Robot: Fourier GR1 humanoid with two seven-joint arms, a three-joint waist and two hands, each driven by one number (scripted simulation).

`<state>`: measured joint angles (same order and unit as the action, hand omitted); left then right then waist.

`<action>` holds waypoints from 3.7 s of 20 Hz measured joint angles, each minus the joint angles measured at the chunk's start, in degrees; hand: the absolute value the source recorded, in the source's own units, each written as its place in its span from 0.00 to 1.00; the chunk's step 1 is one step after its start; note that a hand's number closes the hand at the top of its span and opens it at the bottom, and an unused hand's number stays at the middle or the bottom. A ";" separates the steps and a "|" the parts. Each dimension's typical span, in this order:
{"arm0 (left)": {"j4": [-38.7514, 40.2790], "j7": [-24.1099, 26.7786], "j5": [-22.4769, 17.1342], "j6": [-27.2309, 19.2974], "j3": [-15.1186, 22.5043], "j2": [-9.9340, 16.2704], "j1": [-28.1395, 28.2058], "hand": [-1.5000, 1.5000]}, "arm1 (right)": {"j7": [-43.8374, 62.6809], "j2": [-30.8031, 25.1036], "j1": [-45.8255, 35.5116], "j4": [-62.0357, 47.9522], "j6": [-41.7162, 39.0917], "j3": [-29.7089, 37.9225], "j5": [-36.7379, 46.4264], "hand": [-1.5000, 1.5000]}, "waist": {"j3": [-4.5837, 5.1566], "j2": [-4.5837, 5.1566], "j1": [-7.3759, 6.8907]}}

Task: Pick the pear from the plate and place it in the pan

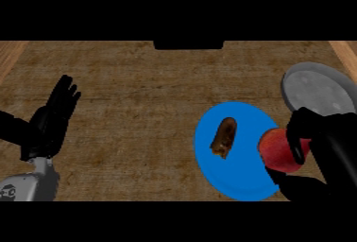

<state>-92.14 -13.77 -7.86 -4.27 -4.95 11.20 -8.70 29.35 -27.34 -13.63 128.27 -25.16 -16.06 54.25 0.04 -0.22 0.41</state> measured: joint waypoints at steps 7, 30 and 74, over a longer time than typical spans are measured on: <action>0.21 -0.15 0.34 0.53 -0.23 -0.15 -0.35 0.50 | -1.45 1.02 -4.15 -2.32 -1.99 11.98 -5.17 1.00 | -0.01 0.17 -0.40; 0.28 0.18 2.04 0.45 0.86 -2.15 -0.66 0.50 | -46.06 -7.50 -16.63 -67.55 24.23 35.74 -9.97 1.00 | -0.11 0.67 -1.83; 0.61 0.10 1.48 1.64 -0.81 -1.84 -0.96 0.50 | -70.68 -30.81 -17.53 -119.09 -5.02 60.31 -32.01 0.00 | -0.48 0.91 -1.02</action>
<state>-91.53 -13.67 -6.38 -2.63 -5.76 9.35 -9.66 -41.33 -58.15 -31.15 9.19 -30.18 44.25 22.24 -0.45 0.69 -0.61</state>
